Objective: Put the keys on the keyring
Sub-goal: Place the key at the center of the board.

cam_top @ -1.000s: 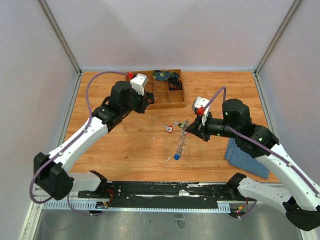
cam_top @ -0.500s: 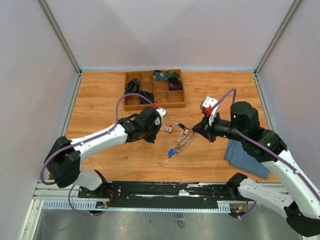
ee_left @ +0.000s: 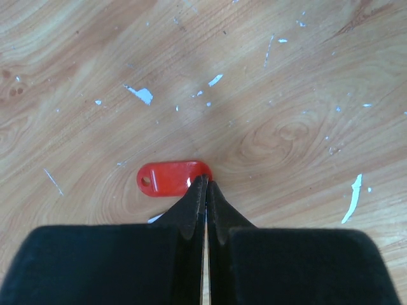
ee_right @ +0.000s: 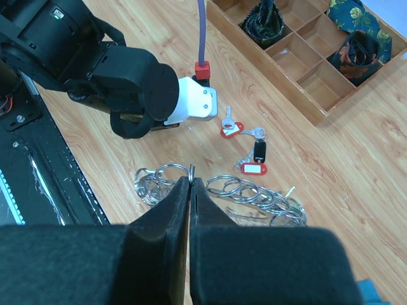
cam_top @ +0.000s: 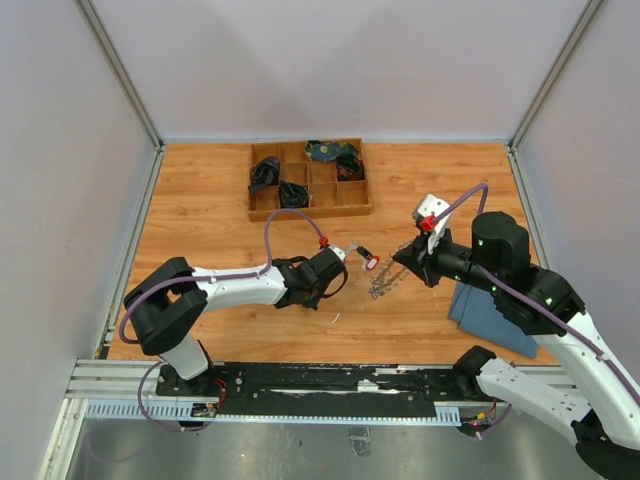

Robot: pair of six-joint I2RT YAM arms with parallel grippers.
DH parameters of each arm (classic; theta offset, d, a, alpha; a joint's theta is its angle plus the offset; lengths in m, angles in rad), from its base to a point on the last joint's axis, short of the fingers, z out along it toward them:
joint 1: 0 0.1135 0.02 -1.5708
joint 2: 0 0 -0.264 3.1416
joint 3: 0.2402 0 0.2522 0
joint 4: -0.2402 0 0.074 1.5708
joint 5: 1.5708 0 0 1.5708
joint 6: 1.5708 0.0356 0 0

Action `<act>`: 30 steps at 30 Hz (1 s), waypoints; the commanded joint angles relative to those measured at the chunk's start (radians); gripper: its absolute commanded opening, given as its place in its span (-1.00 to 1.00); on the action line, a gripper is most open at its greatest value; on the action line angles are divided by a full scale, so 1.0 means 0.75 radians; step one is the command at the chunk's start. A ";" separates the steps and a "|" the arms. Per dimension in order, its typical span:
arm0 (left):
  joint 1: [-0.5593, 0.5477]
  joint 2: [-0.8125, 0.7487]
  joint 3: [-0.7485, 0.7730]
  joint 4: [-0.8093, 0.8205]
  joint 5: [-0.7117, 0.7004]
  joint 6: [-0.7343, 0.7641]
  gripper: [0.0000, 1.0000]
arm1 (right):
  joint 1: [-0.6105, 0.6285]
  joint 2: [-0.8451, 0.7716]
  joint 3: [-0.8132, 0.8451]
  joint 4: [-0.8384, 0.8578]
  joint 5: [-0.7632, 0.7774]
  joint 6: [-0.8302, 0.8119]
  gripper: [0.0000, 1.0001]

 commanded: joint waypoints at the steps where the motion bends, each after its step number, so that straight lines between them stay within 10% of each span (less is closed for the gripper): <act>1: -0.033 0.059 -0.005 0.053 -0.059 -0.042 -0.98 | -0.022 -0.022 -0.007 0.041 0.016 0.031 -0.99; 11: -0.059 0.052 0.011 0.004 -0.092 -0.050 -0.53 | -0.022 -0.011 -0.016 0.041 -0.011 0.031 -0.99; 30: -0.094 0.000 0.033 -0.072 -0.151 -0.107 -0.43 | -0.022 -0.007 -0.048 0.064 -0.056 0.043 -0.99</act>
